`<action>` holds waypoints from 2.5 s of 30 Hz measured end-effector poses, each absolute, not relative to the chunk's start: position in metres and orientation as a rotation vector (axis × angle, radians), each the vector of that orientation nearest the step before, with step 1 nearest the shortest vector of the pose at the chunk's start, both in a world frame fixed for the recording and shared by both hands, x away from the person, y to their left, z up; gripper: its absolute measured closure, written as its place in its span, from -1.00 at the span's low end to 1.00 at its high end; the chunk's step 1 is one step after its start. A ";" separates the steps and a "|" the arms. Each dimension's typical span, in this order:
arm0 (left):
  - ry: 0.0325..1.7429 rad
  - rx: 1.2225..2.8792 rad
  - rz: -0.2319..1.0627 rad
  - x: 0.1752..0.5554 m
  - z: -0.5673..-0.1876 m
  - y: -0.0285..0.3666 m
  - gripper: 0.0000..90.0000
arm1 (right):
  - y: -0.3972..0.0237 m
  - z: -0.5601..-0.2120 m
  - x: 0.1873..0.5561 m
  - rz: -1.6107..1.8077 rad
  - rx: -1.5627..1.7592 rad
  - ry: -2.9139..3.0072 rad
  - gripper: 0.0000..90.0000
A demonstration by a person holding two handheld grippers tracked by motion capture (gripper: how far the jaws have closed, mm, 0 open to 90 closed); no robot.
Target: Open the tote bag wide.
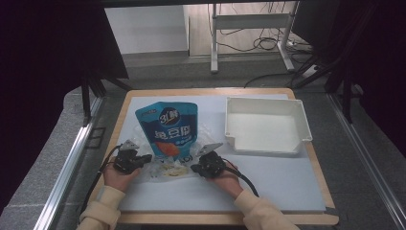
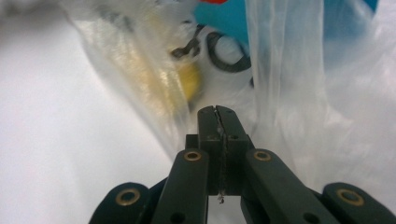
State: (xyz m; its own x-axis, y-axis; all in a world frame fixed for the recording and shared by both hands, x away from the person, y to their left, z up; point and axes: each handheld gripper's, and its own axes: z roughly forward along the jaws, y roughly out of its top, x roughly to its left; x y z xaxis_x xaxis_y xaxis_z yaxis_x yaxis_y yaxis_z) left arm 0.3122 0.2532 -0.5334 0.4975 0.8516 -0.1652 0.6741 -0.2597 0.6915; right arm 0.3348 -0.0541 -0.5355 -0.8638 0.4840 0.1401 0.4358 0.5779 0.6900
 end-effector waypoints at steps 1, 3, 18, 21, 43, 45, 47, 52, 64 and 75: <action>1.251 2.017 0.310 0.312 -0.534 0.253 1.00 | -0.054 -0.535 0.333 1.165 0.791 2.730 0.97; 1.253 2.016 0.308 0.313 -0.534 0.252 1.00 | -0.049 -0.530 0.332 1.199 0.778 2.706 0.97; 1.246 2.021 0.306 0.314 -0.534 0.253 1.00 | -0.005 -0.535 0.320 1.225 0.694 2.785 0.97; 1.242 2.024 0.308 0.314 -0.534 0.252 1.00 | -0.009 -0.539 0.313 1.213 0.685 2.805 0.97; 1.248 2.026 0.305 0.315 -0.536 0.252 1.00 | -0.087 -0.516 0.368 1.136 1.058 2.489 0.97; 1.248 2.026 0.306 0.315 -0.536 0.252 1.00 | -0.088 -0.521 0.369 1.117 1.057 2.497 0.97; 1.247 2.027 0.307 0.315 -0.535 0.252 1.00 | -0.089 -0.525 0.368 1.110 1.068 2.502 0.97; 1.248 2.027 0.308 0.314 -0.536 0.253 1.00 | -0.096 -0.531 0.360 1.099 1.088 2.519 0.97; 1.247 2.024 0.308 0.314 -0.535 0.252 1.00 | -0.101 -0.433 0.332 1.385 0.884 2.387 0.97; 1.244 2.024 0.314 0.315 -0.535 0.252 1.00 | -0.092 -0.430 0.373 1.380 0.978 2.410 0.97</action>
State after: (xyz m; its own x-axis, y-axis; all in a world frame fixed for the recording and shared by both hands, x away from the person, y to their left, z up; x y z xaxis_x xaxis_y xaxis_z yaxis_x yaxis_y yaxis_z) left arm 0.3145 0.2519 -0.5351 0.5030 0.8494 -0.1598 0.6716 -0.2678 0.6908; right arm 0.3729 -0.0923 -0.4298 -0.7622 0.6302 0.1481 0.4467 0.3464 0.8249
